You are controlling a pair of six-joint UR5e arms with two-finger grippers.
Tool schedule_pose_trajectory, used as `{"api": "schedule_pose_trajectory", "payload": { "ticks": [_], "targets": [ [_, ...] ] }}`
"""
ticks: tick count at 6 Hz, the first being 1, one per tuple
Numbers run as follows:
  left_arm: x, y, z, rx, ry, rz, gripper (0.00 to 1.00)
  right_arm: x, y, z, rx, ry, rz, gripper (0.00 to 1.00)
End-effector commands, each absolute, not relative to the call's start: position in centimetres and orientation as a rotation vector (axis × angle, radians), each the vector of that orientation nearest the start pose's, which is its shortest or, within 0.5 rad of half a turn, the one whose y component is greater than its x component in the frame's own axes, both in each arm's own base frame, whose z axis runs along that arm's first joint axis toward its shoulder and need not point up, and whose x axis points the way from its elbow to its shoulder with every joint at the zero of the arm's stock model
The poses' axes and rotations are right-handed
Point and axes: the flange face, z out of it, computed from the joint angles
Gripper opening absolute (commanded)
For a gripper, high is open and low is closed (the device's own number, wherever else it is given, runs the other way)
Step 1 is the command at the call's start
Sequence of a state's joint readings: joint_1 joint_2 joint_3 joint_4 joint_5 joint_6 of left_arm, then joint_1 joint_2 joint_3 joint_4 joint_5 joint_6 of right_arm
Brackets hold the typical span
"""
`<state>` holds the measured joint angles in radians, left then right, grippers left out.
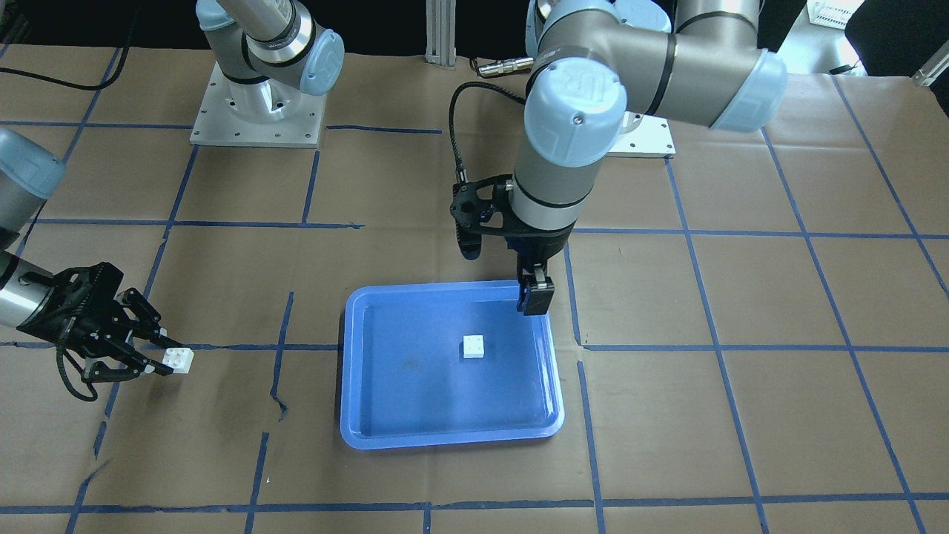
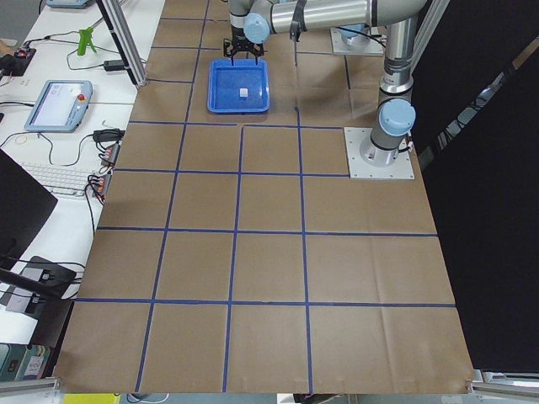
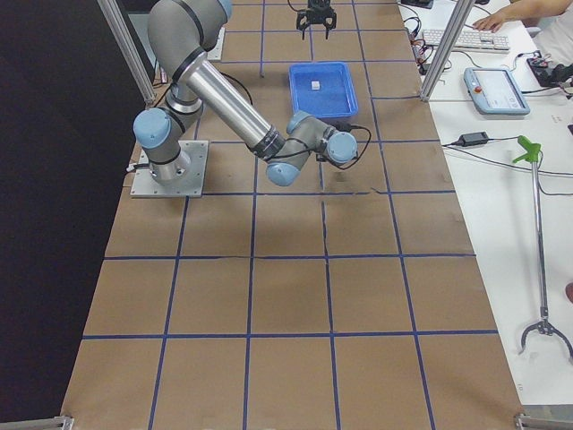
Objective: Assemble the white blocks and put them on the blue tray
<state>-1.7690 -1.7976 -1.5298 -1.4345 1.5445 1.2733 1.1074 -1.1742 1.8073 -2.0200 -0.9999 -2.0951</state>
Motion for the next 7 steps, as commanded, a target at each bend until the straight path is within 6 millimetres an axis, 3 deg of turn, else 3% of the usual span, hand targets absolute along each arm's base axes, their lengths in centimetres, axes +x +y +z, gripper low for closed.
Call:
{"api": "schedule_pose_trajectory", "payload": {
  "ticks": [1, 2, 3, 4, 5, 6, 7],
  "targets": [
    [-21.3, -49.6, 46.9, 1.944, 2.534, 0.088, 0.99, -0.8, -59.2, 24.0, -1.912, 1.864, -0.704, 0.31],
    [-19.3, -49.8, 46.5, 1.700, 2.714, 0.133, 0.99, 4.0, -59.1, 24.6, -1.897, 1.851, -0.671, 0.31],
    [-16.9, -50.5, 46.3, 1.263, 2.931, 0.144, 0.99, 9.0, -58.8, 24.8, -1.913, 1.822, -0.648, 0.31],
    [-15.7, -50.5, 47.7, 0.938, 3.035, 0.096, 0.99, 13.2, -58.9, 25.1, -1.897, 1.868, -0.660, 0.31],
    [-14.3, -51.0, 47.8, 0.569, 3.120, 0.095, 0.99, 17.4, -58.4, 25.5, -1.885, 1.887, -0.674, 0.31],
    [-13.2, -51.0, 49.4, 0.281, 3.144, 0.045, 0.99, 20.8, -57.8, 24.7, -1.893, 1.865, -0.666, 0.31],
    [-12.9, -50.0, 50.5, 0.242, 3.112, 0.010, 0.99, 23.4, -57.6, 23.1, -1.887, 1.865, -0.667, 0.31]
  ]
}}
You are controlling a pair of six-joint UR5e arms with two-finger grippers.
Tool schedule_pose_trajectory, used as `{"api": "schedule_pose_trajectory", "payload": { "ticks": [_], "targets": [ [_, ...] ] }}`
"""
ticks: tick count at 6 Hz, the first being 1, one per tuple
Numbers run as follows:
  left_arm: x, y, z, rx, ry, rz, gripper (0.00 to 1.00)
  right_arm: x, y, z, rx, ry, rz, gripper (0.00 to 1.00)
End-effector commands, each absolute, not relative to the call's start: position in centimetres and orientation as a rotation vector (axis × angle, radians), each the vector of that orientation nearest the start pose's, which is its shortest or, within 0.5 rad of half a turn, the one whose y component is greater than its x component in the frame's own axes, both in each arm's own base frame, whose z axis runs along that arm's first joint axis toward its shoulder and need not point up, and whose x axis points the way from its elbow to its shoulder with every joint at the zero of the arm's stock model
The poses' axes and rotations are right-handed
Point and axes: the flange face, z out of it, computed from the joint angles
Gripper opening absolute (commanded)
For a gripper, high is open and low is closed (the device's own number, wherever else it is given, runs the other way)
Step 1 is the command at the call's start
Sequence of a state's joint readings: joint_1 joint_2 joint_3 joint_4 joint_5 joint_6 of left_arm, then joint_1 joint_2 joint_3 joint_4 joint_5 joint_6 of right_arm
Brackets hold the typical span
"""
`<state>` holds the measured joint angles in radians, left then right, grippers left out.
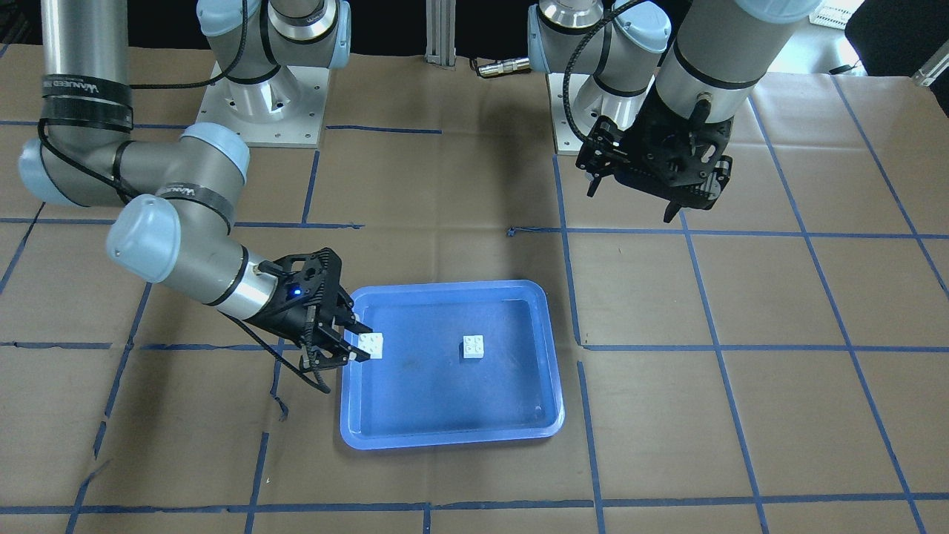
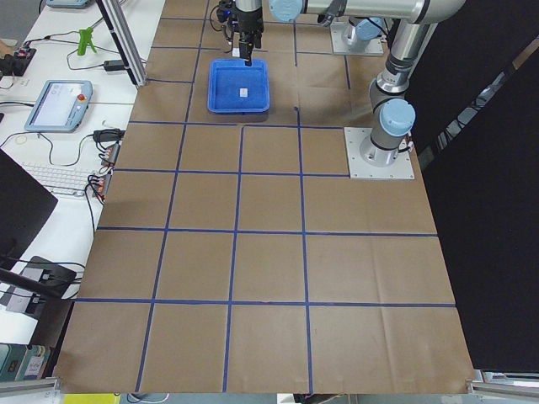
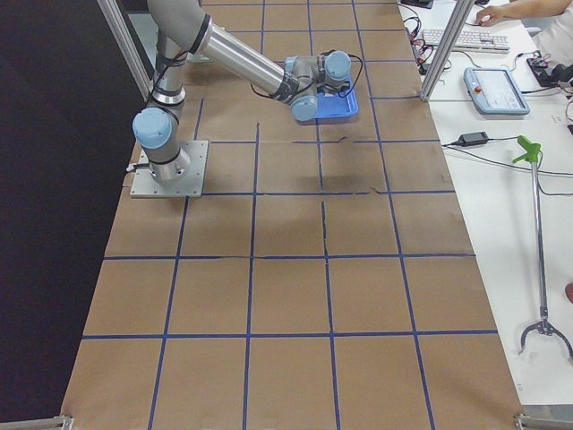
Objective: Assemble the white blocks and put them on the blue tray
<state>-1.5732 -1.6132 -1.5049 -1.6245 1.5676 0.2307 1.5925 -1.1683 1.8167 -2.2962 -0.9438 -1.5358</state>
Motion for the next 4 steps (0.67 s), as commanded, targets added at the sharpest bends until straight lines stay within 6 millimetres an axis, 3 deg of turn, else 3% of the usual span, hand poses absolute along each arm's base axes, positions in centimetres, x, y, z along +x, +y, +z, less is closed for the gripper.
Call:
{"api": "schedule_pose_trajectory", "payload": {
  "ticks": [1, 2, 4],
  "targets": [
    [-13.0, -49.9, 50.7, 0.026, 3.120, -0.002, 0.99, 25.1, -57.7, 21.5, -1.863, 1.893, -0.676, 0.31],
    [-13.0, -49.9, 50.8, -0.102, 3.119, -0.011, 0.99, 26.9, -57.4, 19.3, -1.872, 1.880, -0.659, 0.31],
    [-13.0, -49.9, 50.6, -0.110, 3.118, -0.008, 0.99, 27.9, -56.9, 17.7, -1.879, 1.863, -0.631, 0.31]
  ]
}}
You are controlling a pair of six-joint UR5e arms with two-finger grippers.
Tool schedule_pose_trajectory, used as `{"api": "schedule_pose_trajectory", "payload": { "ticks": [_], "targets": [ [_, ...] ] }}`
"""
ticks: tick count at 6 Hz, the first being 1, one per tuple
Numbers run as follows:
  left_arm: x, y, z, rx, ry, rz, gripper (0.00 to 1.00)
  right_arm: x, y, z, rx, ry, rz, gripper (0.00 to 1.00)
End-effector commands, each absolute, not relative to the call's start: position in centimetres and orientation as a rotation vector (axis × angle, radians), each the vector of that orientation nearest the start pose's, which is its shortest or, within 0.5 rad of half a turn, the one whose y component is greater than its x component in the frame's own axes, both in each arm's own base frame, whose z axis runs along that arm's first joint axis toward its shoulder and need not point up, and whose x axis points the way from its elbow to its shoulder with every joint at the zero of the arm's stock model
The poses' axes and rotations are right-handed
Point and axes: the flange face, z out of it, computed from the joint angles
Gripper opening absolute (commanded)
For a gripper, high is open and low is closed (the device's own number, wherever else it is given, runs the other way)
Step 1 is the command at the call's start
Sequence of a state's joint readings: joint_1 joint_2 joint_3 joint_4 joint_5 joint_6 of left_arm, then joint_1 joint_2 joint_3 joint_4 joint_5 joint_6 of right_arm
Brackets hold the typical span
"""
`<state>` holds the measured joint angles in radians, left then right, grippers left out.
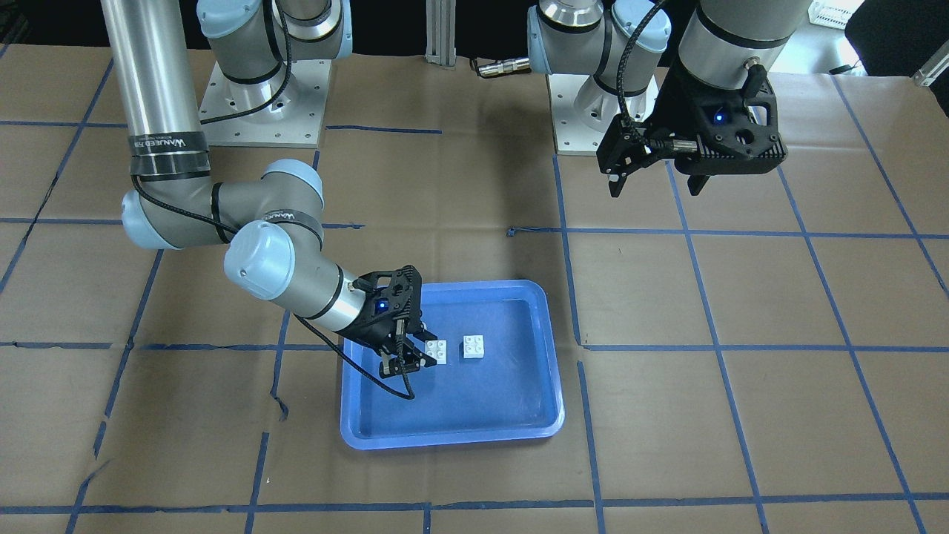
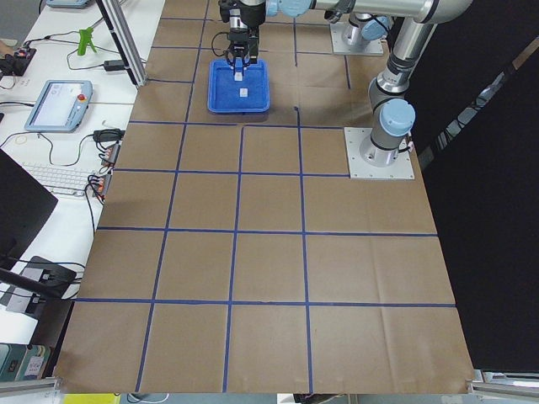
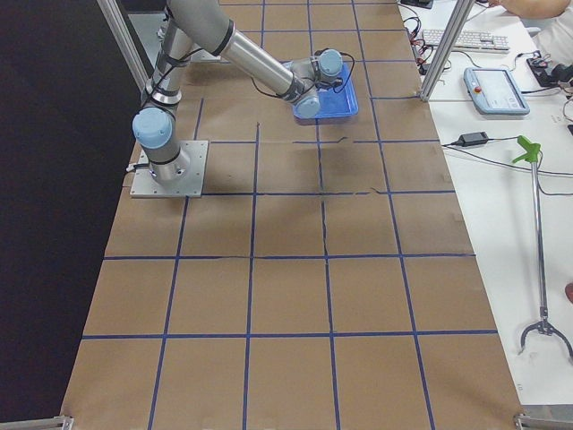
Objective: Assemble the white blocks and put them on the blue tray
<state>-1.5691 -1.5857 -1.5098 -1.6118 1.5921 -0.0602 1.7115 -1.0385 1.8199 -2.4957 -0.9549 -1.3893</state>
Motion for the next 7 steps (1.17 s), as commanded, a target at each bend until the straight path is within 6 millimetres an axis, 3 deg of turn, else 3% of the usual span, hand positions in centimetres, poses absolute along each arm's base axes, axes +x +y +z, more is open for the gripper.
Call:
{"api": "schedule_pose_trajectory", "payload": {
  "ticks": [1, 7],
  "targets": [
    [-13.0, -49.9, 50.5, -0.110, 3.118, -0.006, 0.99, 27.9, -56.6, 17.0, -1.884, 1.862, -0.637, 0.31],
    [-13.0, -49.7, 50.3, -0.110, 3.118, 0.001, 0.99, 29.2, -55.8, 15.6, -1.861, 1.863, -0.598, 0.33]
  ]
}}
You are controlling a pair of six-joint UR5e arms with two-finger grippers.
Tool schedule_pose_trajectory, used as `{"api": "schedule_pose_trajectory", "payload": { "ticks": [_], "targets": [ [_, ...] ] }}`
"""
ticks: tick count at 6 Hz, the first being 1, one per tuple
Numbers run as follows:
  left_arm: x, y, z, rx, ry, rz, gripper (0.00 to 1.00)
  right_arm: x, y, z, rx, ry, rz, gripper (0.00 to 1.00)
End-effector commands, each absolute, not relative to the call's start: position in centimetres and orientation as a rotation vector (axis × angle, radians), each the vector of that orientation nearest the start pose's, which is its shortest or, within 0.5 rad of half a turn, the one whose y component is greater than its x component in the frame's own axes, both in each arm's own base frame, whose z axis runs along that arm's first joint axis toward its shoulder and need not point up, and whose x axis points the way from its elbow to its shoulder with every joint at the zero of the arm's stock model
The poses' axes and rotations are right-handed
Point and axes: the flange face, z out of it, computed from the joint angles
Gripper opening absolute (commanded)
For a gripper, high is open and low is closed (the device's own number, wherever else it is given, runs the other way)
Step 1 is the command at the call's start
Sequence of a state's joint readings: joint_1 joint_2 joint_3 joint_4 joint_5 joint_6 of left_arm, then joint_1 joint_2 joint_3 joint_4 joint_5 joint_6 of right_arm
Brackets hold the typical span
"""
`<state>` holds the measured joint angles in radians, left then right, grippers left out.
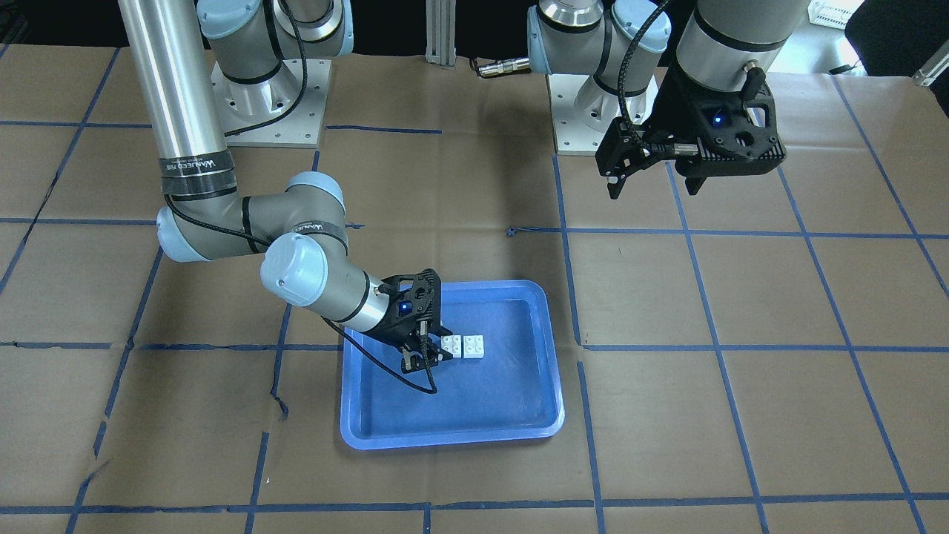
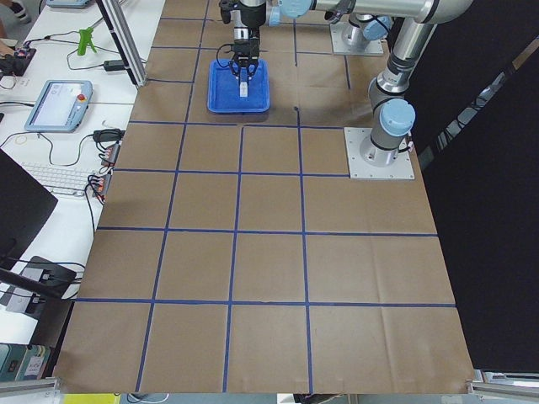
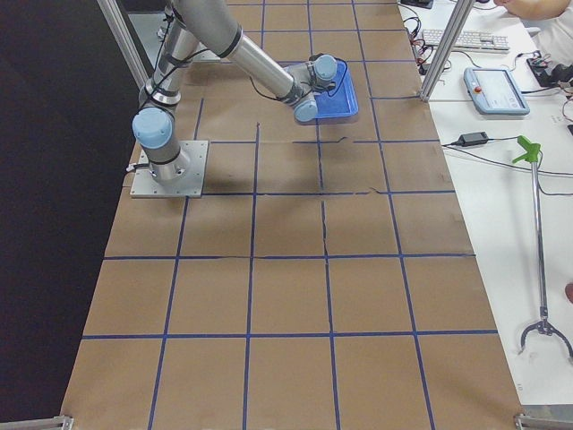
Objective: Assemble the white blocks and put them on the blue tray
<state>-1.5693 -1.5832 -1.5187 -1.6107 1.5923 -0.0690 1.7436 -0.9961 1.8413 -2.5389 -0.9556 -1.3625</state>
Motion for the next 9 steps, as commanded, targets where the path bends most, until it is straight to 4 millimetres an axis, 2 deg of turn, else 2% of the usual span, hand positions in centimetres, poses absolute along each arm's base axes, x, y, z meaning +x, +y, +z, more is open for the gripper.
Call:
{"api": "schedule_pose_trajectory", "payload": {
  "ticks": [1, 9],
  "targets": [
    [-13.04, -49.69, 50.28, -0.112, 3.118, 0.001, 0.99, 29.22, -55.76, 15.58, -1.861, 1.863, -0.598, 0.33],
    [-13.04, -49.65, 50.05, -0.110, 3.118, 0.008, 0.99, 29.44, -55.72, 15.50, -1.860, 1.857, -0.600, 0.37]
  ]
}}
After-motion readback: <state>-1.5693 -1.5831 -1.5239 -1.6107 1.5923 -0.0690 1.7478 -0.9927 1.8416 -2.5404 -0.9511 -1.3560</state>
